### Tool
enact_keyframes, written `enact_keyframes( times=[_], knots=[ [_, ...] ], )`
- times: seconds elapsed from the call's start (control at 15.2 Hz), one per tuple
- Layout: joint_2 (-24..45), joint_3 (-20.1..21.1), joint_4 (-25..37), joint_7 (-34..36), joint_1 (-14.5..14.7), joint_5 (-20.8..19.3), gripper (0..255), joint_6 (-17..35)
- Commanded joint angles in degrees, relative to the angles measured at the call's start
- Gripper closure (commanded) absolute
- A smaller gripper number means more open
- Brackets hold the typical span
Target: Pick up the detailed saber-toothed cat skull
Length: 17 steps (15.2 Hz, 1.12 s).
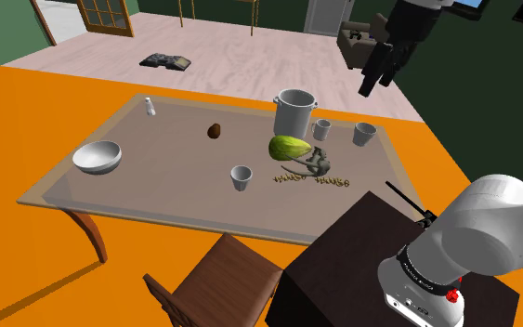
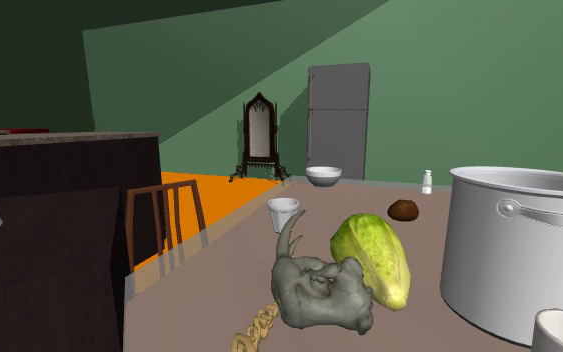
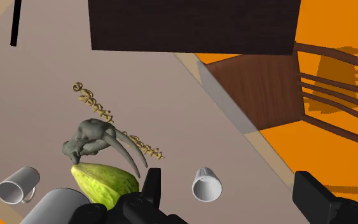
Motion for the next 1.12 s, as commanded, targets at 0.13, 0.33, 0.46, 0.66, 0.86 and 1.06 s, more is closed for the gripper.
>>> enact_keyframes(
  times=[0.13,0.33,0.46,0.66,0.86,1.06],
  knots=[
    [0.1,-1.8,-3.2,-3.3,0.2,-1.0,0,3.3],
    [1.0,-4.7,-7.5,-8.2,0.5,-2.6,0,8.3],
    [2.1,-6.6,-9.9,-11.5,0.6,-3.6,0,11.8],
    [4.7,-9.6,-12.9,-16.4,0.8,-5.1,0,17.3],
    [8.3,-12.7,-15.0,-21.3,1.1,-6.3,0,22.9],
    [12.9,-15.8,-16.3,-26.4,1.6,-7.1,0,28.7]
  ],
)
